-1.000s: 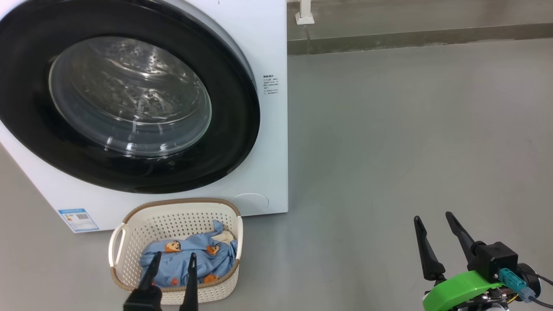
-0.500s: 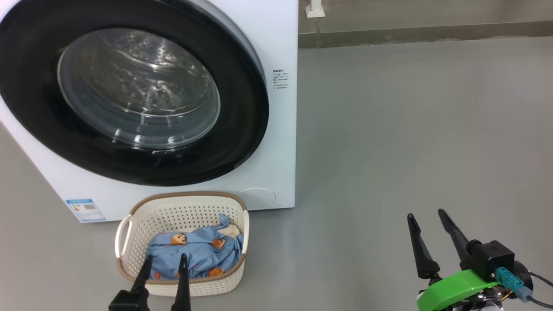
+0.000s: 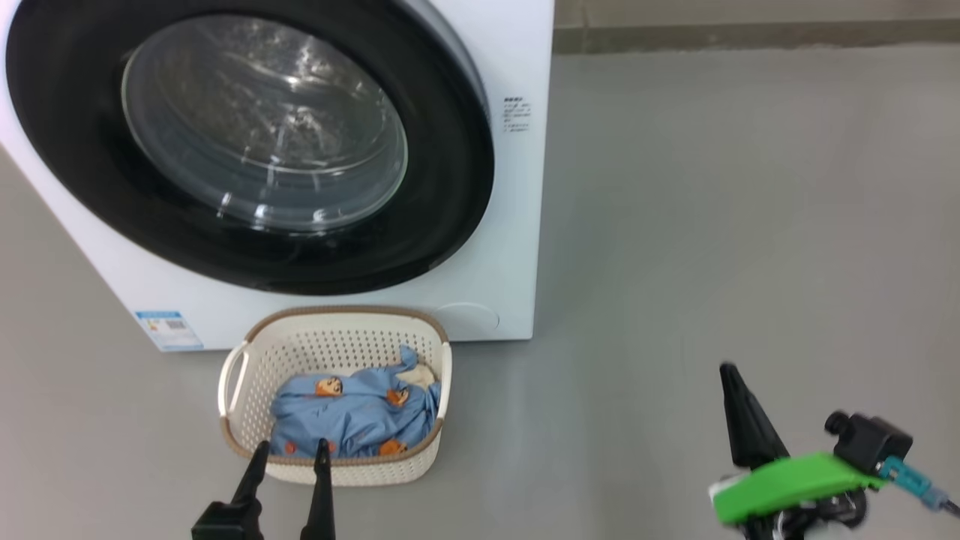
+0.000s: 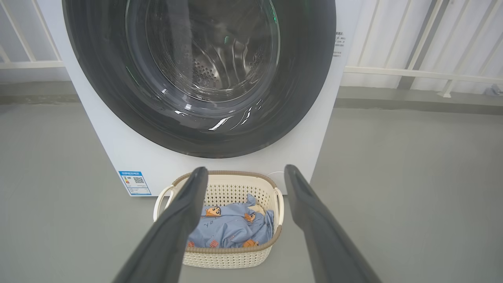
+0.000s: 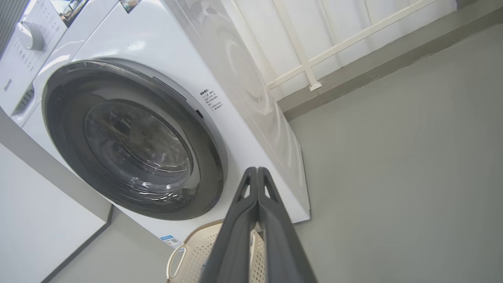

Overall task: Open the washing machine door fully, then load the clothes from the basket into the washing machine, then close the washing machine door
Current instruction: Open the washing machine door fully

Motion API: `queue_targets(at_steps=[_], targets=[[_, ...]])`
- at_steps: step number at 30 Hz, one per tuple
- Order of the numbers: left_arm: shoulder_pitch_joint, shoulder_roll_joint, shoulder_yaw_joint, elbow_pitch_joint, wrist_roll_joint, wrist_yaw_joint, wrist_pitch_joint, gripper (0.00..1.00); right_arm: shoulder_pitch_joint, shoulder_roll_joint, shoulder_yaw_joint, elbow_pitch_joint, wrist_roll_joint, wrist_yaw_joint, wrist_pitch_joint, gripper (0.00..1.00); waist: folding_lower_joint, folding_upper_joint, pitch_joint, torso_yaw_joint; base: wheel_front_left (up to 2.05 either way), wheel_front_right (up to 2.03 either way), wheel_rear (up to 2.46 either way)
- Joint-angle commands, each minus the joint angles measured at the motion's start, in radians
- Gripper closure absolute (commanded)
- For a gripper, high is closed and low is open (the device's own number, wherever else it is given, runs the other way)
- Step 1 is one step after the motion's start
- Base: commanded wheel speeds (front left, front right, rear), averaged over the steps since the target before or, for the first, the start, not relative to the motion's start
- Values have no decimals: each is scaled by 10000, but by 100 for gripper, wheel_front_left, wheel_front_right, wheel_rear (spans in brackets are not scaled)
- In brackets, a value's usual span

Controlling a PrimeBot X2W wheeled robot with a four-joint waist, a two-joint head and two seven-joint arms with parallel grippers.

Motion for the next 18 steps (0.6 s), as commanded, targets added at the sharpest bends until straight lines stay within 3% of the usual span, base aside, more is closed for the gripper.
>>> queue_targets(at_steps=[1,9,18], targets=[[-491,53,281,-290,15,27,-67,0,-629,-43,334,-123,509,16,-92,100,0,-1,239,183,0,0,0],[-942,53,69,-442,-351,106,-67,0,-2191,-43,44,414,4374,16,1269,100,0,-1,1076,694,0,0,0],[-1608,53,-233,-819,-728,192,-67,0,-4139,-466,-525,344,5429,16,2965,100,0,-1,2250,1255,0,0,0]])
